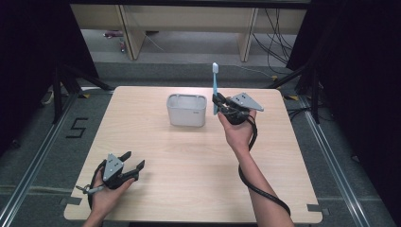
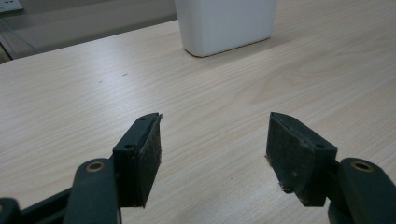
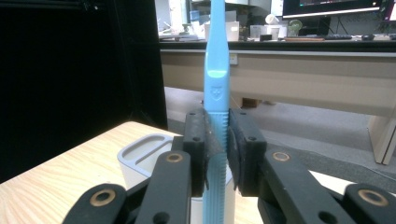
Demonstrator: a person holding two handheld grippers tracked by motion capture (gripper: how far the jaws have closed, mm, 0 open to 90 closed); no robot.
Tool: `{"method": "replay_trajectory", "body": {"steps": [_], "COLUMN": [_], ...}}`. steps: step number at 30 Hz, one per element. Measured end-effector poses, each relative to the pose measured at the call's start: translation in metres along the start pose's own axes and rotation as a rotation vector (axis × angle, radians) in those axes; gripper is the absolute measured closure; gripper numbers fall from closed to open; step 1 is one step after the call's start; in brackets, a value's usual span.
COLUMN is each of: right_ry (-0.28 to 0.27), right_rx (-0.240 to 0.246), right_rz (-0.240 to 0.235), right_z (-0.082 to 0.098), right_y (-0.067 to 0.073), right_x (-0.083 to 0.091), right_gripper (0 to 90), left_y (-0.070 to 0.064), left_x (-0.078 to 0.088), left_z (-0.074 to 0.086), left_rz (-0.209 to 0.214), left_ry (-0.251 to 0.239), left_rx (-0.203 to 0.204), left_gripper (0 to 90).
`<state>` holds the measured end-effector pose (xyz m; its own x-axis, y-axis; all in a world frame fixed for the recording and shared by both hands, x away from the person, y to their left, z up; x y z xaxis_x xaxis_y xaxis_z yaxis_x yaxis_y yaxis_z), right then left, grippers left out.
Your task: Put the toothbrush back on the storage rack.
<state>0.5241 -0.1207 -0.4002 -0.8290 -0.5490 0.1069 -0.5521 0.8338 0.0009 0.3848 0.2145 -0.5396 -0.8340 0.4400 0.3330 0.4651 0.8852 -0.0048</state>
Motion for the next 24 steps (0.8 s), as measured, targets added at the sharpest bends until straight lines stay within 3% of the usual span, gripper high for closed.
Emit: {"method": "replay_trajectory", "body": {"steps": [24], "right_ry": [0.006], "right_rx": [-0.015], "right_rz": [0.008], "right_z": [-0.002], "right_y": [0.001], "right_x": [-0.011], "right_gripper": [78.7], "left_y": [0.000], "left_x": [0.000], "left_z": [0.000], "left_rz": [0.001], "left_ry": [-0.002], "left_rx": [0.002], "left_gripper": [35.2]}}
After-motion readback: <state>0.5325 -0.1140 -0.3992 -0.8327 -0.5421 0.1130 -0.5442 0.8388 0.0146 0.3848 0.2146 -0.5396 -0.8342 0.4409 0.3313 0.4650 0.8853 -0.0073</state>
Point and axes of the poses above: each handheld gripper's, and its own axes: x roughly backward along the jaws, z roughly out of its underside, y roughly to its left, the point moved 5 cm from there along -x, roughly forward along the jaws, and after that the axes turned 4 degrees about x, right-handed, at the moved point
